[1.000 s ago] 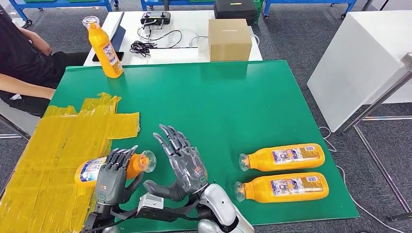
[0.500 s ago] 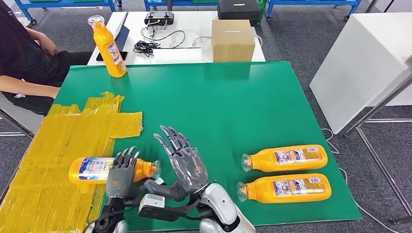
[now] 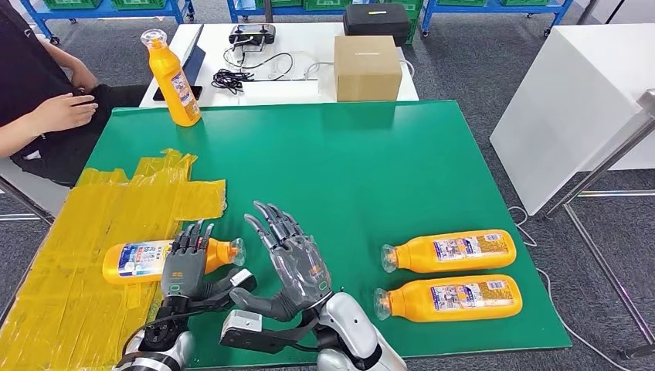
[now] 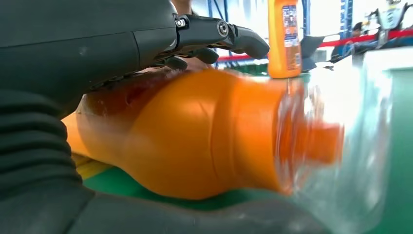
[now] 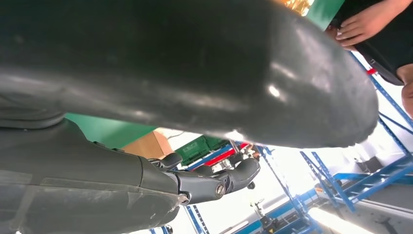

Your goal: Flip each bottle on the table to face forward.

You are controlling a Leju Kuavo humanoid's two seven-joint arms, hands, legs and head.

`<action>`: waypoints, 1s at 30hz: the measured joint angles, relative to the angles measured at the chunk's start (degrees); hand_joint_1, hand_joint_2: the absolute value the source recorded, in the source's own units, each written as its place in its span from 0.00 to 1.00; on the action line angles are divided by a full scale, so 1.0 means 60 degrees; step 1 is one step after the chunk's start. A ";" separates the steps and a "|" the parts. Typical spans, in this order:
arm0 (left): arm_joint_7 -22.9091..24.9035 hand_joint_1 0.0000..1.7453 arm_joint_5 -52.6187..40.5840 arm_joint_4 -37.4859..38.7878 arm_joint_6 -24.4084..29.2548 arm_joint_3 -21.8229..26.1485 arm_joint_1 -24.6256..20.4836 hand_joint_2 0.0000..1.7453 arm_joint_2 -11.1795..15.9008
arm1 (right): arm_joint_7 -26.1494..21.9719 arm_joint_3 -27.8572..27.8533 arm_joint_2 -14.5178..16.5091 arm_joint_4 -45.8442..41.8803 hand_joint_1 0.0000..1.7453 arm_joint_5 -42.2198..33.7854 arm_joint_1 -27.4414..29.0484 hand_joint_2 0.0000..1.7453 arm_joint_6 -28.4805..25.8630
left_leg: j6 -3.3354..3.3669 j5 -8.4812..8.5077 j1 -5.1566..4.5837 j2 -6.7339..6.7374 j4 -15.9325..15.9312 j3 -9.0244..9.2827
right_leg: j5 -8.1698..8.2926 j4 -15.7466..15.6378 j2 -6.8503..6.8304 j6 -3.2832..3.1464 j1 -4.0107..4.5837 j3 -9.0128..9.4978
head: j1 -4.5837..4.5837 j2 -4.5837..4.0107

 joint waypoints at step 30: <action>-0.6531 0.00 1.2455 -0.9563 -0.7593 0.3943 0.4454 0.00 -0.1961 | 0.0482 -0.3247 -0.5058 -0.5902 0.00 -0.0585 0.6518 1.00 -0.0760 | 0.0071 -0.0065 -0.0064 -0.0002 0.0010 -0.0161 | -0.0030 -0.0014 0.0006 0.0044 -0.0066 -0.0220 | -0.0002 0.0000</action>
